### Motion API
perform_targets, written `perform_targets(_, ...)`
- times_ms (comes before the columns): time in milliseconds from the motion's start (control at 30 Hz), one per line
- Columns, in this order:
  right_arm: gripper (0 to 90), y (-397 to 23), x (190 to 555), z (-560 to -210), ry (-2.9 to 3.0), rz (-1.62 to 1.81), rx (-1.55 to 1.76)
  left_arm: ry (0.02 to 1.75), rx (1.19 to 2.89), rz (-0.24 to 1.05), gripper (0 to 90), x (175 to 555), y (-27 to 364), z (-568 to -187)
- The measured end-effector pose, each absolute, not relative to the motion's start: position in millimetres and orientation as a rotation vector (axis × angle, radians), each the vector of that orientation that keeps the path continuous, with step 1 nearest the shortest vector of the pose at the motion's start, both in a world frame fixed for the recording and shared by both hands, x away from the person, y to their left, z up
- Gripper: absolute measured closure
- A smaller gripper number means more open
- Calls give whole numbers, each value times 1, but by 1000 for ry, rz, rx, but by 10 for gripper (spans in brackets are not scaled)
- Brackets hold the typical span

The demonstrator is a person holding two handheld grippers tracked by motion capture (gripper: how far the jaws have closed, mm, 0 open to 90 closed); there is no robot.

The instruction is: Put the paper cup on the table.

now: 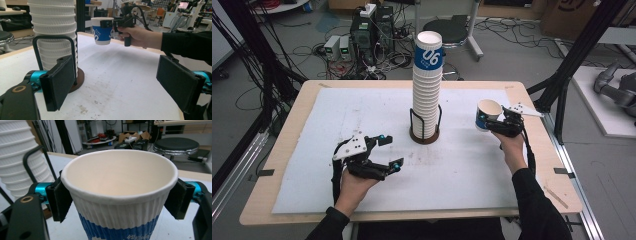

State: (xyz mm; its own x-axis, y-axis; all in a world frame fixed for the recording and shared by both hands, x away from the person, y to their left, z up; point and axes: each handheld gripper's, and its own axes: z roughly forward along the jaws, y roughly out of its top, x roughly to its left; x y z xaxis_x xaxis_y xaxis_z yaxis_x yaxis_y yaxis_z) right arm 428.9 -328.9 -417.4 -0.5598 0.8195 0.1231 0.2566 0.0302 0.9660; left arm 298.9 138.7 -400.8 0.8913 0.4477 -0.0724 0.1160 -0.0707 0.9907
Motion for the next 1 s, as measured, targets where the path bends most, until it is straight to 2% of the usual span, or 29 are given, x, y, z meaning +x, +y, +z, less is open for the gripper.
perform_targets(567,209,-325,443,-441,1806,1475,1194,447,1634,293,152,297,140,-402)
perform_targets(1000,197,-321,443,-445,1840,1438,1197,448,1637,292,152,297,139,-402)
